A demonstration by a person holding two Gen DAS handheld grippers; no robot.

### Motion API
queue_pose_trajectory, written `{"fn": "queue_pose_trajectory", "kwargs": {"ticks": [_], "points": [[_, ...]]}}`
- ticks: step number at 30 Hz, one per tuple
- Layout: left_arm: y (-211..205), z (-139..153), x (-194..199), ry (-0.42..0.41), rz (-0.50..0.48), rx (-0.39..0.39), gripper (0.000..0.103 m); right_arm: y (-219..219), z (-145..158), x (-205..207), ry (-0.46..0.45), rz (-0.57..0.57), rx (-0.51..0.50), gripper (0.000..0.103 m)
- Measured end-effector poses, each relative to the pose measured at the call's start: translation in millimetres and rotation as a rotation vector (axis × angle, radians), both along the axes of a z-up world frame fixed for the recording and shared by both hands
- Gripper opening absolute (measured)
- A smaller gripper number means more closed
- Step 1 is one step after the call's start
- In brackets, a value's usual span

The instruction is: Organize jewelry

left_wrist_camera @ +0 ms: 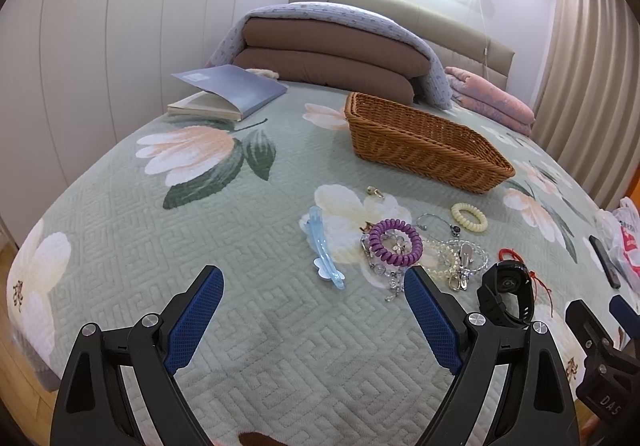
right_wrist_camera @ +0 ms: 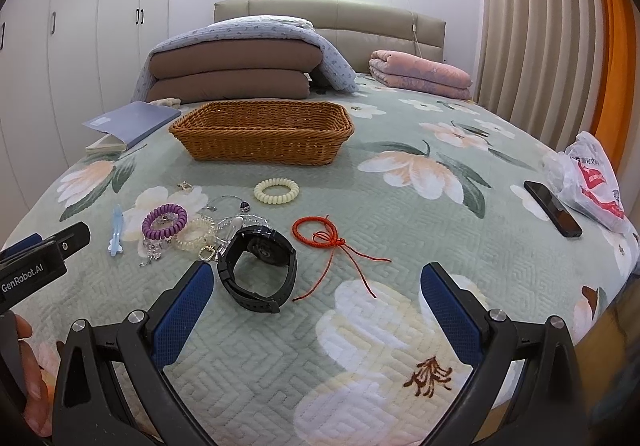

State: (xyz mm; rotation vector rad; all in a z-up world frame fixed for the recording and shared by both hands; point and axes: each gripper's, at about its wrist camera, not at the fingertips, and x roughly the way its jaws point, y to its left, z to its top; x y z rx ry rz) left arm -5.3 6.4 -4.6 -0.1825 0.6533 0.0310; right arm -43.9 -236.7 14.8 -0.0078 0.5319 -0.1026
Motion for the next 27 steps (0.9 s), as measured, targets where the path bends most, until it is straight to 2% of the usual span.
{"fn": "queue_pose_trajectory", "kwargs": {"ticks": [9, 12, 14, 15, 18, 20, 21, 22, 24, 26, 27], "points": [[3, 0, 0, 0.004, -0.003, -0.014, 0.093, 0, 0, 0, 0.009, 0.001, 0.002, 0.103], [6, 0, 1, 0.025, -0.017, -0.027, 0.093, -9, 2, 2, 0.05, 0.034, 0.046, 0.103], [10, 1, 2, 0.043, -0.035, -0.016, 0.093, -20, 1, 4, 0.085, 0.066, 0.08, 0.097], [14, 2, 2, 0.049, -0.048, 0.017, 0.093, -23, -1, 6, 0.106, 0.075, 0.076, 0.091], [24, 2, -2, 0.058, -0.097, 0.135, 0.093, -33, -6, 14, 0.163, 0.1, 0.072, 0.087], [33, 1, -3, 0.068, -0.121, 0.181, 0.091, -34, -10, 19, 0.178, 0.126, 0.087, 0.069], [38, 0, -2, 0.072, -0.135, 0.188, 0.091, -33, -11, 22, 0.19, 0.134, 0.082, 0.057], [41, 0, -1, 0.076, -0.149, 0.185, 0.091, -32, -12, 25, 0.202, 0.143, 0.079, 0.053], [46, -2, 6, 0.09, -0.193, 0.149, 0.087, -27, -16, 31, 0.217, 0.16, 0.09, 0.052], [50, -5, 18, 0.126, -0.233, 0.076, 0.072, -24, -19, 34, 0.227, 0.177, 0.093, 0.049], [51, -6, 23, 0.14, -0.242, 0.044, 0.071, -23, -20, 35, 0.228, 0.182, 0.092, 0.046]]}}
